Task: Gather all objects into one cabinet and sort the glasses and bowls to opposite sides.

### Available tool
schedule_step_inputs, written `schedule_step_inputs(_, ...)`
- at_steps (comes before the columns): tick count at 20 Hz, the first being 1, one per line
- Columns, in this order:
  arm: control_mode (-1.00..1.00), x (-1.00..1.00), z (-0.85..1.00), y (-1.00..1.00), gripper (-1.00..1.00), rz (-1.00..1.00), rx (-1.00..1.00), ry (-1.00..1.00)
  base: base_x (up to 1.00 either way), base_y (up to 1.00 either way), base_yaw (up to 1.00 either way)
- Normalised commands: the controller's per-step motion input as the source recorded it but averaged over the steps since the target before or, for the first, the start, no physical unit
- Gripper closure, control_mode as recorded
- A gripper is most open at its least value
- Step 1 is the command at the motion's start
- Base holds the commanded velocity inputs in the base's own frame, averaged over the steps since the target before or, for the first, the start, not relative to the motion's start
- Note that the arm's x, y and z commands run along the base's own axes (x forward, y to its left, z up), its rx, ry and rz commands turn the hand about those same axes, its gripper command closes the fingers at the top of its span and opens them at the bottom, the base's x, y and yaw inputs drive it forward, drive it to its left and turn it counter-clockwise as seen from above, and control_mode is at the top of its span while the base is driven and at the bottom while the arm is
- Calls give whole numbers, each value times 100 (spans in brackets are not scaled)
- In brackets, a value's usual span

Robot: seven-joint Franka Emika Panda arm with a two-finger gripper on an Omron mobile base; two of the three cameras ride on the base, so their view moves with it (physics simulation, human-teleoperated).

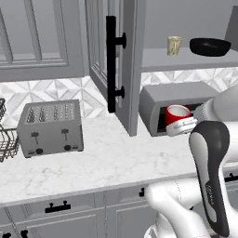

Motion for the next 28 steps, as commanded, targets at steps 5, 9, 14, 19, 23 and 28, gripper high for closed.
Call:
schedule_step_inputs(5, 100, 0, 0, 0, 100, 0, 0, 0, 100, -35, -15)
schedule_step_inputs(9, 100, 0, 0, 0, 100, 0, 0, 0, 100, -13, -9)
schedule_step_inputs(14, 100, 0, 0, 0, 100, 0, 0, 0, 85, 10, -5)
schedule_step_inputs(19, 100, 0, 0, 0, 100, 0, 0, 0, 32, 6, -1)
schedule_step_inputs(23, 100, 0, 0, 0, 100, 0, 0, 0, 1, 0, 0)
schedule_step_inputs(28, -100, 0, 25, 0, 100, 0, 0, 0, 0, 0, 0)
